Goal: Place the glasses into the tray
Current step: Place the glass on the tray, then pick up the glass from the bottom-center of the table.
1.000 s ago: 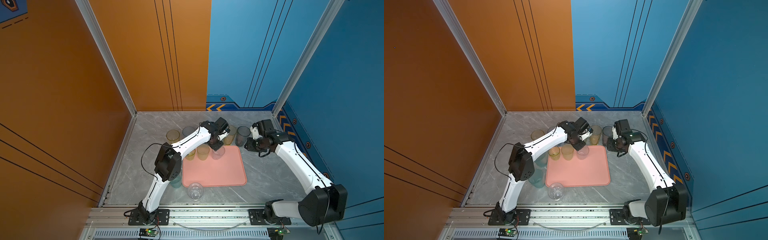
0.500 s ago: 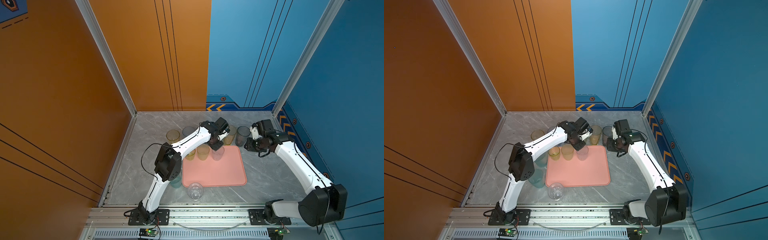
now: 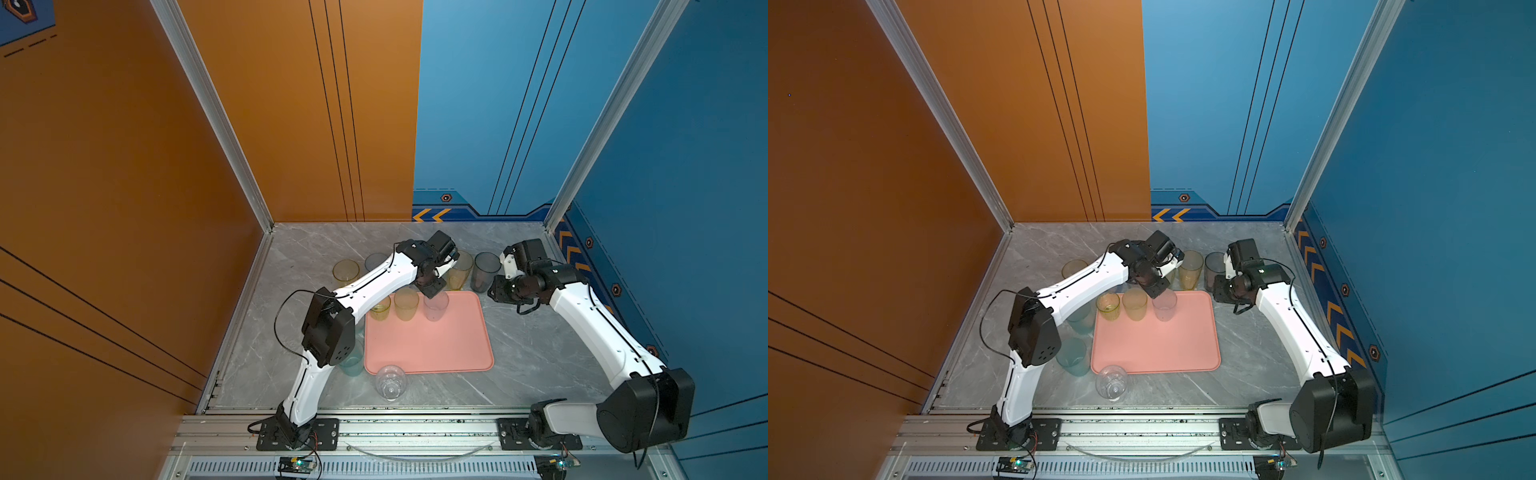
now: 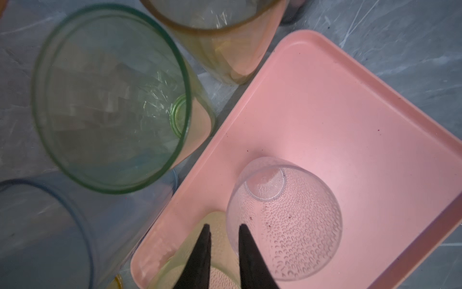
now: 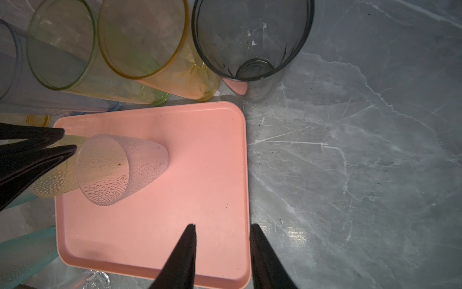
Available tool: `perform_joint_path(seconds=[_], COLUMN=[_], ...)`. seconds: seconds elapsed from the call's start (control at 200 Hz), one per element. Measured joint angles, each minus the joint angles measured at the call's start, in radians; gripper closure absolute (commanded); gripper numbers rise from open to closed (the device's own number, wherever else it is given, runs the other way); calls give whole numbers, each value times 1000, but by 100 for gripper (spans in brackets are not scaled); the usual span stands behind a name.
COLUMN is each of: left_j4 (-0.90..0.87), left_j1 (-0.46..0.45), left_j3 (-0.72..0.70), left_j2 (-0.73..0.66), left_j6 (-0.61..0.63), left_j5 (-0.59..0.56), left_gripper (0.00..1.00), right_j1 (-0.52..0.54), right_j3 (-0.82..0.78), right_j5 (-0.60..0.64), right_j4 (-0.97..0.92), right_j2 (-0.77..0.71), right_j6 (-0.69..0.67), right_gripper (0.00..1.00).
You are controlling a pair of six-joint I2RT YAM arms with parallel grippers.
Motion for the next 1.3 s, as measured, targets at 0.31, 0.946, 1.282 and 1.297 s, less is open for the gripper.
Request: perform_joint_path(seconds=[0.31,0.946,1.282,1.297], left_j4=[136,492,497,497], left_j1=[-33,290,307,307], left_j3=[-236,-1052,-1057,-1057], left_j2=[-341,-1089,-1089,-1089], left_j6=[-14,-290,-304,-304], left_j5=[-18,-55,-45,-45], left_gripper=[79,79,79,79], right_j1=[0,735,923,925], right_j3=[2,-1,59,65], right_j5=[25,40,60,58], right_j4=[-13,-55,-53,-53], right_j2=[-14,-40,185,195], right_j6=[0,146,222,222], right_gripper=[65,76,79,79])
